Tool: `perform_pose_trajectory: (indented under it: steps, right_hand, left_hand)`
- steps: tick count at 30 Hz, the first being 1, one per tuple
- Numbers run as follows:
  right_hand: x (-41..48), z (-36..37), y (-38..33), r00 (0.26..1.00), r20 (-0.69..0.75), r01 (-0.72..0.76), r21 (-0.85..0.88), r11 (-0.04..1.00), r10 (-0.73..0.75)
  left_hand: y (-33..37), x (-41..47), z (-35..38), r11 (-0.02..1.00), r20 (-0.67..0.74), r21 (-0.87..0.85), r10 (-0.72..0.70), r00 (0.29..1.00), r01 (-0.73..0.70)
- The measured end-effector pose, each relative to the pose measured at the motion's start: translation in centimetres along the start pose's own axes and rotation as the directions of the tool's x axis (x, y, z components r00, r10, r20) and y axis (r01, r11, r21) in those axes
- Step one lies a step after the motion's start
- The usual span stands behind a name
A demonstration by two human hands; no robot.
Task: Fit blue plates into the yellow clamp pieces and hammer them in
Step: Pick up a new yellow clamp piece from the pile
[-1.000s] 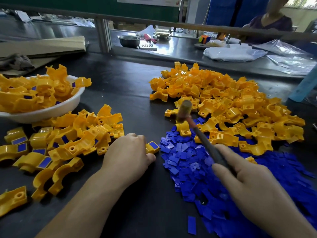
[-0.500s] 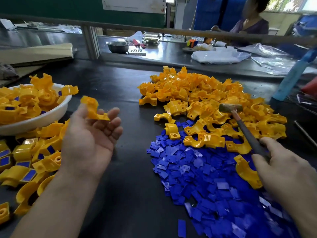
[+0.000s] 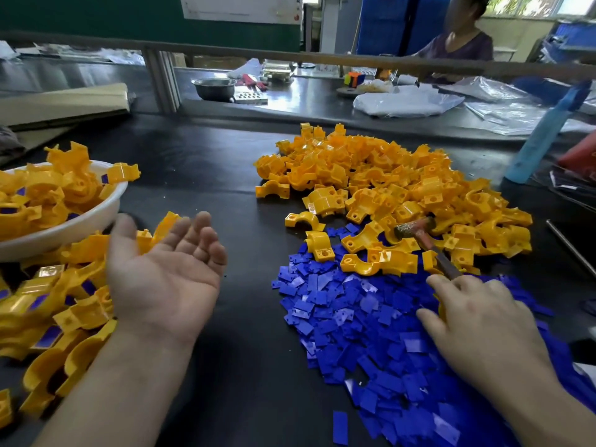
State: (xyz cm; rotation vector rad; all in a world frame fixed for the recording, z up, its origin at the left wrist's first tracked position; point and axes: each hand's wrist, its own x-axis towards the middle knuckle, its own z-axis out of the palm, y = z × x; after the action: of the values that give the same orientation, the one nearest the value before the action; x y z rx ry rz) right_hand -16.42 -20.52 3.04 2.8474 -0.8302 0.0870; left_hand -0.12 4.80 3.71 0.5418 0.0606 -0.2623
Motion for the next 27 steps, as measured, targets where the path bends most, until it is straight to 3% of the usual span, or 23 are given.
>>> perform_pose_trajectory:
  steps: [4,7,11,15,19,21,23,25,27]
  right_hand:
    - [0.3,0.7,0.5,0.999,-0.033,0.029,0.064,0.998,-0.027]
    - [0.1,0.8,0.4,0.988,-0.153,0.048,0.231,0.972,-0.012]
    - [-0.4,0.0,-0.1,0.954,-0.298,0.187,0.503,0.844,-0.034]
    - [-1.4,-1.4,-2.1,0.967,-0.247,0.194,0.865,0.462,0.057]
    - [-2.0,-1.9,-3.5,0.996,-0.077,0.078,0.997,-0.008,0.034]
    - [-2.2,-1.9,-3.9,1.0,0.006,-0.011,0.971,-0.238,-0.02]
    - [-2.2,-1.7,-4.2,0.998,0.053,-0.065,0.923,-0.378,-0.042]
    - [-2.1,-1.6,-4.2,0.996,0.081,-0.087,0.895,-0.437,-0.033]
    - [-2.0,-1.4,-4.1,0.995,0.089,-0.096,0.92,-0.38,-0.035]
  left_hand:
    - [-1.6,-1.3,1.3,0.954,0.043,0.298,-0.055,0.998,0.039]
    - [-2.7,-1.6,1.8,0.876,0.091,0.481,-0.096,0.991,0.041]
    - [-4.3,-2.5,2.0,0.677,0.166,0.736,-0.153,0.974,-0.019]
    - [-5.6,-4.4,2.2,0.441,0.243,0.896,-0.369,0.897,-0.061]
    - [-6.6,-5.4,2.1,0.324,0.25,0.945,-0.62,0.744,-0.047]
    - [-6.9,-5.7,2.1,0.33,0.249,0.944,-0.668,0.701,-0.02]
    - [-7.1,-5.8,2.2,0.406,0.275,0.914,-0.63,0.726,0.006]
    - [-7.2,-5.6,2.2,0.508,0.283,0.861,-0.52,0.806,0.025]
    - [-7.1,-5.1,1.9,0.61,0.29,0.792,-0.408,0.866,0.023]
